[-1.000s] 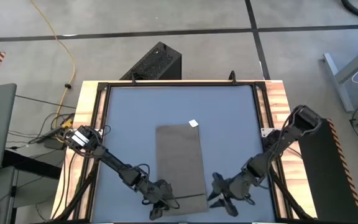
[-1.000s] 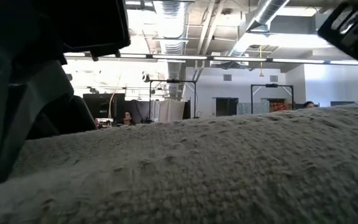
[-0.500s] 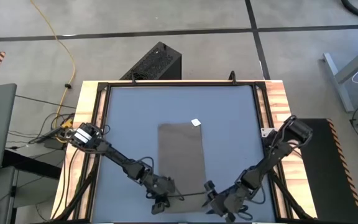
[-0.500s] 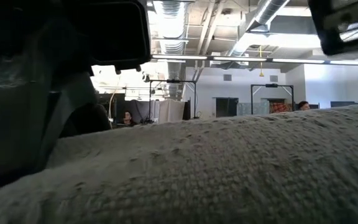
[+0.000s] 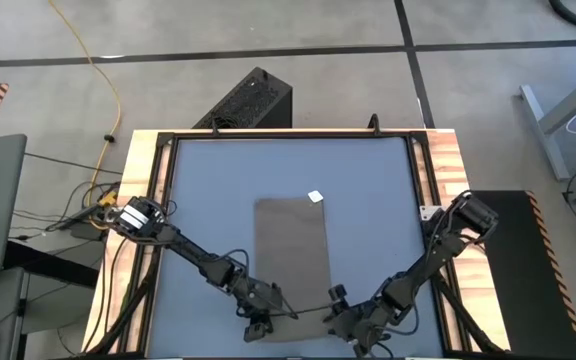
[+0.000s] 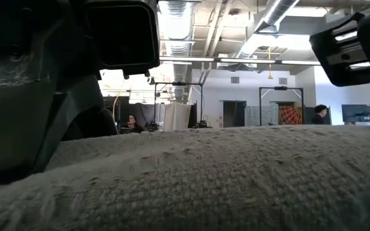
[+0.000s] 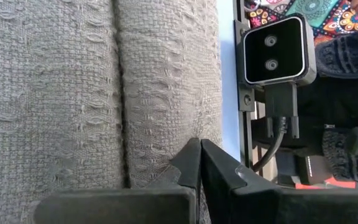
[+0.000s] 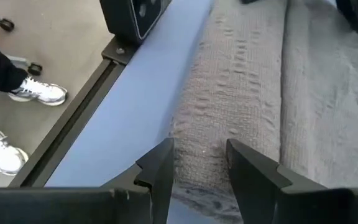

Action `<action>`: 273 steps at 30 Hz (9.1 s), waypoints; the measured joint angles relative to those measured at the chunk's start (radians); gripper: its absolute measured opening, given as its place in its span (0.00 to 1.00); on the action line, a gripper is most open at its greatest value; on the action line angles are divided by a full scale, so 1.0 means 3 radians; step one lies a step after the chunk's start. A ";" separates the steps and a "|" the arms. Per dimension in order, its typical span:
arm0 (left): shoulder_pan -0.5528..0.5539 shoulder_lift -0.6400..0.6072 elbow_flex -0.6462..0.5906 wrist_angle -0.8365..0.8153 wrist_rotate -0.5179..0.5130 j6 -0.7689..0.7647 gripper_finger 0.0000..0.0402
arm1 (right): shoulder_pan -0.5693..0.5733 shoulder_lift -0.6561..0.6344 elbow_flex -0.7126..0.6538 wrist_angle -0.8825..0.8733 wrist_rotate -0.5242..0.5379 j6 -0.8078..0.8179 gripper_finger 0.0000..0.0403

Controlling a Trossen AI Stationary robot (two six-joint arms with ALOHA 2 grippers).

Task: Roll towel
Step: Roll the grey towel

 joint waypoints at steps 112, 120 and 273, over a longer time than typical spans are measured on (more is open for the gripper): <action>-0.0047 0.0228 0.0160 0.0464 0.0368 -0.0031 0.01 | 0.0630 0.0085 0.0001 -0.0157 0.0065 0.5662 0.07; 0.0246 0.0228 0.0160 0.0349 0.0831 -0.0737 0.00 | 0.0634 0.0063 -0.0003 -0.0163 0.0064 0.5969 0.07; 0.0111 0.0050 -0.0805 0.1934 -0.0120 -0.1748 0.18 | -0.0409 -0.0439 0.0104 -0.1707 -0.1334 0.1442 0.04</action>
